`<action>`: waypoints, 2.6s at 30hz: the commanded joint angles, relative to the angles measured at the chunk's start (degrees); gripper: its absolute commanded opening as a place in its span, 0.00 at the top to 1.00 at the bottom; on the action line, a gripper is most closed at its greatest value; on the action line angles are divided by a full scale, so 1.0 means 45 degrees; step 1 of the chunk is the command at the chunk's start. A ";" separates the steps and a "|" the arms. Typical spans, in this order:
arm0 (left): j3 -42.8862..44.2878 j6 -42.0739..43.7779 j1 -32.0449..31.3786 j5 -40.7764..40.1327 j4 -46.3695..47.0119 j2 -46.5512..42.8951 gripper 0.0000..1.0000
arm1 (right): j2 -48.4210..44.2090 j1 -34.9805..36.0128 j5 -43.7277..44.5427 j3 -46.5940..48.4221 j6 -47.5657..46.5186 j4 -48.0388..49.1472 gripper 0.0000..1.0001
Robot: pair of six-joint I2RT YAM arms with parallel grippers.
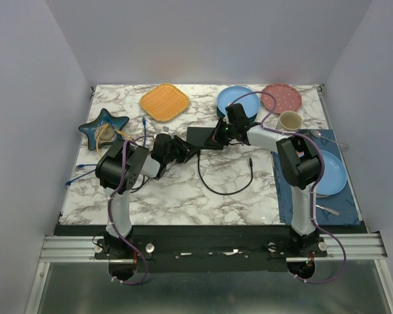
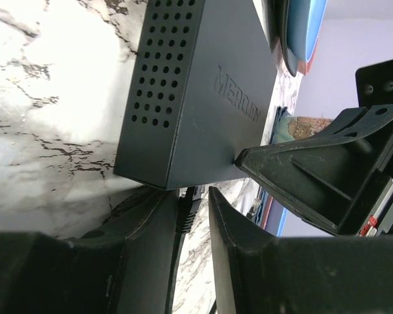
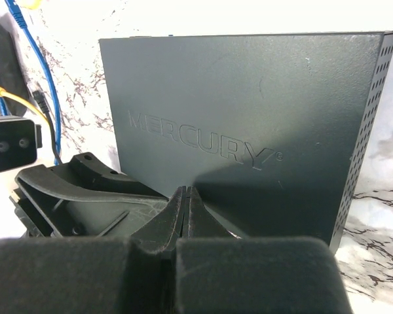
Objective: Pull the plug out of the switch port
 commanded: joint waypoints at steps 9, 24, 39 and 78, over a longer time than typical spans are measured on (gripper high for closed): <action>0.0126 -0.0935 -0.0175 -0.0128 -0.2237 0.0451 0.58 | 0.0378 -0.0039 -0.0011 -0.0358 -0.0011 -0.0237 0.99; 0.0595 -0.0584 -0.0175 -0.0577 -0.4292 0.0197 0.75 | 0.0339 -0.0039 -0.0031 -0.0592 -0.0031 -0.0042 0.99; 0.0185 -0.0408 -0.0097 -0.0558 -0.3960 0.0060 1.00 | -0.1437 0.0175 0.0750 -0.2113 -0.0576 0.0115 0.99; -0.0228 0.3842 0.0059 -0.2059 -0.8720 -0.8157 1.00 | -0.5770 0.1326 0.2605 -0.3088 -0.1453 0.0212 0.91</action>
